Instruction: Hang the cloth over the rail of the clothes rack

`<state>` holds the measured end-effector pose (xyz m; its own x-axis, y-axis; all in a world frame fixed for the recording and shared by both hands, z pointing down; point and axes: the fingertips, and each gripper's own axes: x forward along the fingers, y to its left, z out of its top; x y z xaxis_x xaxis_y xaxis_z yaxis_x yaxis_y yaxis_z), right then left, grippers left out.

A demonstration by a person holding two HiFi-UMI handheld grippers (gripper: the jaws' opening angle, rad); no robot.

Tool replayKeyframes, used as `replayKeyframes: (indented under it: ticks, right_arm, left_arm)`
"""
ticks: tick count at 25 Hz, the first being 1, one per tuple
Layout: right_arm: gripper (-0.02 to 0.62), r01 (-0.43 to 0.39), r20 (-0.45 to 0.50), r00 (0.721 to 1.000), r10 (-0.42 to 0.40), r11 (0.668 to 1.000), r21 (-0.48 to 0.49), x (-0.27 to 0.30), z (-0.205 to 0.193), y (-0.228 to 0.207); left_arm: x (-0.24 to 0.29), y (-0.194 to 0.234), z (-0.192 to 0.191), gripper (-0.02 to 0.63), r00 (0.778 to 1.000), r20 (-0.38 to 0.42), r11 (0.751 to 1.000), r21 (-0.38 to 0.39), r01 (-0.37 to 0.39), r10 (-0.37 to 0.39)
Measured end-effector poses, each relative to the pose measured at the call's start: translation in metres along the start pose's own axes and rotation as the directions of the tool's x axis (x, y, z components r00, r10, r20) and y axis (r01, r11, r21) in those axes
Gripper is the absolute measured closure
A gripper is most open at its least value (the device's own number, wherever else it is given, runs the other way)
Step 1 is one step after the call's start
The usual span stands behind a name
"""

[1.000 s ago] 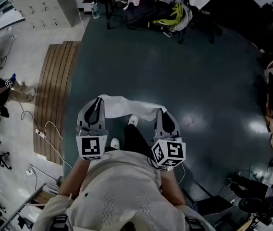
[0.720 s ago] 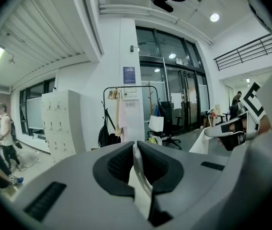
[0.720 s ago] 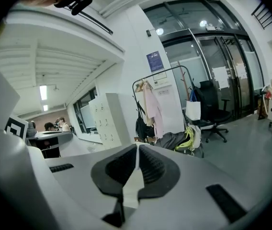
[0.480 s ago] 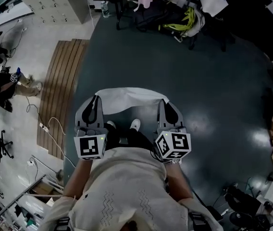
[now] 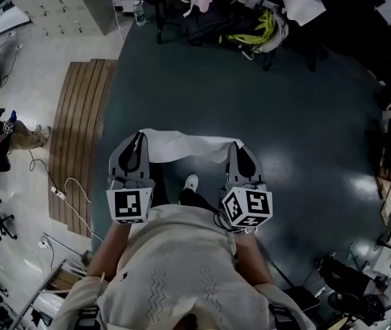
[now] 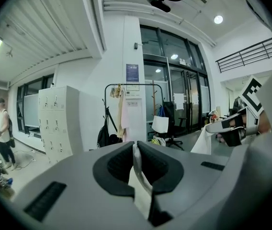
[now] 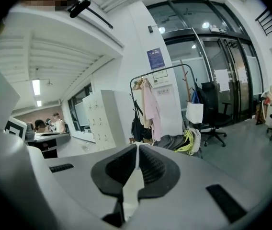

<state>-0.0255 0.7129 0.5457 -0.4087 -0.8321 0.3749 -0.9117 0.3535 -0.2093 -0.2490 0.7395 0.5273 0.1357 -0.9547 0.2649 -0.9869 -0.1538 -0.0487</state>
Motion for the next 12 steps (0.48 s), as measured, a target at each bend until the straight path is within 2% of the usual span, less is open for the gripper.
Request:
replayKeyframes:
  ticks: [6,9,12]
  right_arm:
    - [0.572,0.082,0.014,0.997,-0.082,0.997,0.004,0.06,0.028,0.035]
    - [0.572,0.131,0.03,0.991,-0.131,0.991,-0.003,0.08,0.041,0.056]
    - [0.572,0.171,0.051,0.984,-0.171,0.985,0.009,0.097,0.053,0.068]
  left_arm:
    - [0.065,0.064,0.019,0.581,0.995,0.025,0.995,-0.007,0.102,-0.101]
    - [0.091,0.088,0.035,0.581,0.985,0.072,0.986,-0.026,0.162,-0.16]
    - [0.115,0.103,0.051,0.581,0.971,0.11,0.977,0.001,0.215,-0.213]
